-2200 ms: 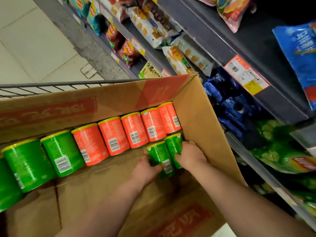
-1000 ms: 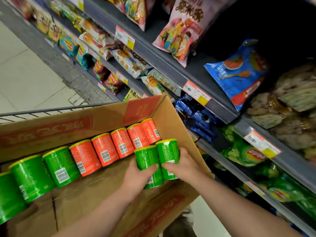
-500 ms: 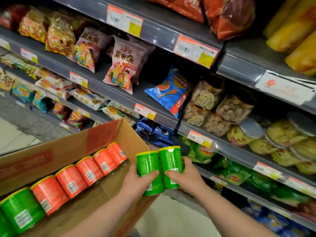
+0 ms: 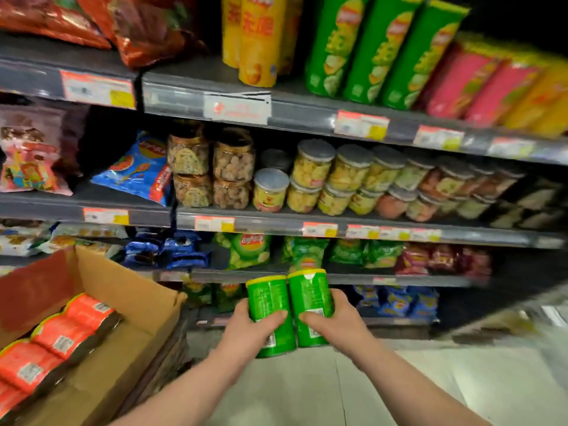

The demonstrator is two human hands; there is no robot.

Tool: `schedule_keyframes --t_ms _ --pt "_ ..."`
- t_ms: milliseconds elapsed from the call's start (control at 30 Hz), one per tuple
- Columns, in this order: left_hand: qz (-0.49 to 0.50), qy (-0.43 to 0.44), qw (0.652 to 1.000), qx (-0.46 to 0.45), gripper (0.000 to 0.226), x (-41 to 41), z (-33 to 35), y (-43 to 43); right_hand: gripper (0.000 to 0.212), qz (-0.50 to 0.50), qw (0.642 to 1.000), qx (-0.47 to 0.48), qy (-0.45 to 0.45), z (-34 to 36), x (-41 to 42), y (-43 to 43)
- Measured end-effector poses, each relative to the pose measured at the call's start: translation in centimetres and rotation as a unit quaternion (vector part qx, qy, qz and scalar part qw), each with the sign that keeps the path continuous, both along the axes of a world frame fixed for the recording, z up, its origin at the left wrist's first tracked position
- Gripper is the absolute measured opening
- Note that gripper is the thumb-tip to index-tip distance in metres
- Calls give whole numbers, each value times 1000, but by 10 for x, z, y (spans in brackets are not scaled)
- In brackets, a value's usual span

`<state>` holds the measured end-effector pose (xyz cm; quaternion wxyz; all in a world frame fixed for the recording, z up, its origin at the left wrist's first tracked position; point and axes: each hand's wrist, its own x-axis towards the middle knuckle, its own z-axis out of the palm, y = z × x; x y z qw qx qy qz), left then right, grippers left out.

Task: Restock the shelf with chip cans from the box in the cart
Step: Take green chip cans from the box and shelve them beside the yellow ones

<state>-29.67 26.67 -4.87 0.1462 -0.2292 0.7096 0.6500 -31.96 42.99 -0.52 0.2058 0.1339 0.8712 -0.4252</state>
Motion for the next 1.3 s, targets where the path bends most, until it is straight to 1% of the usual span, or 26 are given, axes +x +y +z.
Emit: schedule_keyframes --t_ms 33,67,133,167,267,400,467,567,633,767,833,1000,1033,1100,1133,1167,1233,1267,1300 --pt "-16 3 1000 5 42 4 3 20 54 -19 1000 0 2 1 10 21" --pt "-35 4 999 8 45 8 6 40 52 -38 999 -2 5 4 20 42" --pt "-68 8 998 13 59 16 11 82 49 -74 997 -5 15 8 39 85" --pt "-80 8 997 14 61 20 14 102 48 -87 996 -4 21 12 49 106" --pt "-116 26 993 26 44 35 20 161 47 -119 992 -4 38 20 79 164" --pt "-162 36 985 49 38 49 33 228 43 -165 985 -9 59 33 113 230" --pt "-188 38 979 66 40 54 40 256 47 -187 980 -12 68 39 127 257" --pt "-214 50 973 74 44 58 49 289 52 -212 974 -10 75 46 142 287" --pt "-224 63 969 76 39 58 55 306 50 -229 970 -15 85 49 147 302" --pt "-241 74 964 82 38 51 65 332 43 -257 960 -30 104 54 146 325" --pt "-250 82 960 93 32 44 70 345 45 -269 956 -40 112 56 142 336" --pt "-281 103 949 98 27 17 84 387 49 -297 944 -42 137 67 123 374" --pt "-286 104 947 99 32 9 87 397 50 -300 943 -37 140 70 118 383" --pt "-303 109 942 100 65 -10 94 418 52 -307 940 -32 143 77 104 402" --pt "-308 109 939 107 73 -20 99 428 53 -310 939 -31 144 82 96 412" --pt "-311 109 937 117 68 -31 102 439 55 -313 938 -28 147 87 86 421" --pt "-309 113 936 127 43 -55 105 457 57 -315 936 -16 156 96 65 439" --pt "-307 114 936 129 35 -66 107 465 57 -316 935 -11 162 100 54 446" --pt "-308 118 934 134 33 -77 109 471 56 -318 933 -9 168 104 43 452"
